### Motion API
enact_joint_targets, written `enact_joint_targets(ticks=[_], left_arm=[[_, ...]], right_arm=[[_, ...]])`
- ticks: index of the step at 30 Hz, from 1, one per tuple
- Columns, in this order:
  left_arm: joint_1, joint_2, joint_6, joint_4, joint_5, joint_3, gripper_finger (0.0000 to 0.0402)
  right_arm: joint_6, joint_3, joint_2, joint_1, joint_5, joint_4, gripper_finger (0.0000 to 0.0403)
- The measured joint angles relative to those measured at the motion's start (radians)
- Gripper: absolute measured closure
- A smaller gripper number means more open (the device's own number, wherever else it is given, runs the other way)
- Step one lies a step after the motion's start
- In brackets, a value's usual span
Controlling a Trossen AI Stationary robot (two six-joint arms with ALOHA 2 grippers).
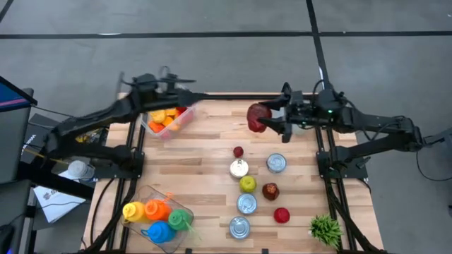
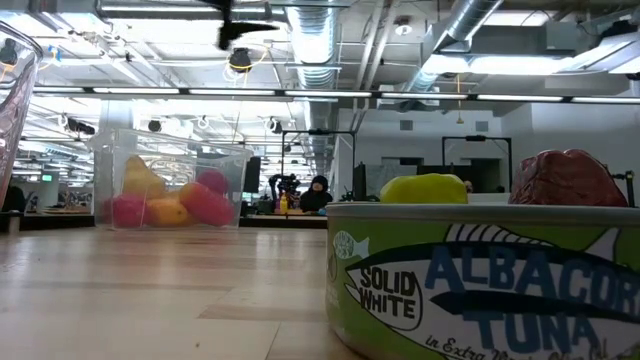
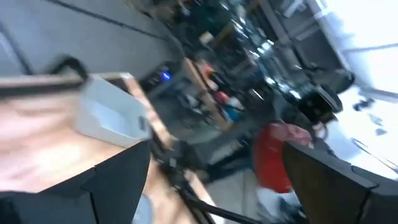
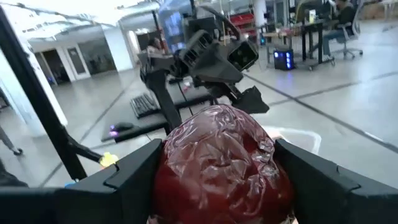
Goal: Pick & Place Food Item
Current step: Put the red apple into the white bin
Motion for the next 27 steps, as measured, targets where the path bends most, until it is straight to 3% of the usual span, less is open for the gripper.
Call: enact_joint_targets(ticks=[4, 8, 13, 27], left_arm=[[-0.075, 0.145, -0.061, 0.164, 0.016, 0.0, 0.0051], [-0.119, 0.274, -0.076, 0.351, 0.107, 0.0, 0.0051], [-0.166, 0.369, -0.084, 0.603, 0.128, 0.0, 0.0051], [-0.22, 0.391, 0.031, 0.737, 0.131, -0.001, 0.0051]], right_arm=[[-0.003, 0.0, 0.038, -0.009, -0.002, 0.018, 0.0117], [-0.019, 0.0, 0.054, -0.01, -0.002, 0.043, 0.0117], [-0.021, 0.0, 0.061, -0.01, -0.002, 0.061, 0.0117], [-0.026, 0.0, 0.084, -0.021, -0.002, 0.101, 0.0117]])
